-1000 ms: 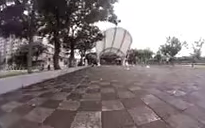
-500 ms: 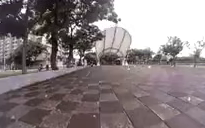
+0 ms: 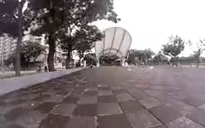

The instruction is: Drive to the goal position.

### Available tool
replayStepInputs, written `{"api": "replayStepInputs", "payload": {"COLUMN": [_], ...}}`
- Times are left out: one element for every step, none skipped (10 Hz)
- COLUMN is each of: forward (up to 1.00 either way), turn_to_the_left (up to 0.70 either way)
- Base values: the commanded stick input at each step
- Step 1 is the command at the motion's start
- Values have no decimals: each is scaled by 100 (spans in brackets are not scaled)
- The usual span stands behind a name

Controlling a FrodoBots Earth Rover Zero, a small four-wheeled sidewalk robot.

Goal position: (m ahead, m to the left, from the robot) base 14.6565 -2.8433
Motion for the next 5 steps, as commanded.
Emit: {"api": "replayStepInputs", "payload": {"forward": [100,100,100,100,100], "turn_to_the_left": [0,0,0,0,0]}}
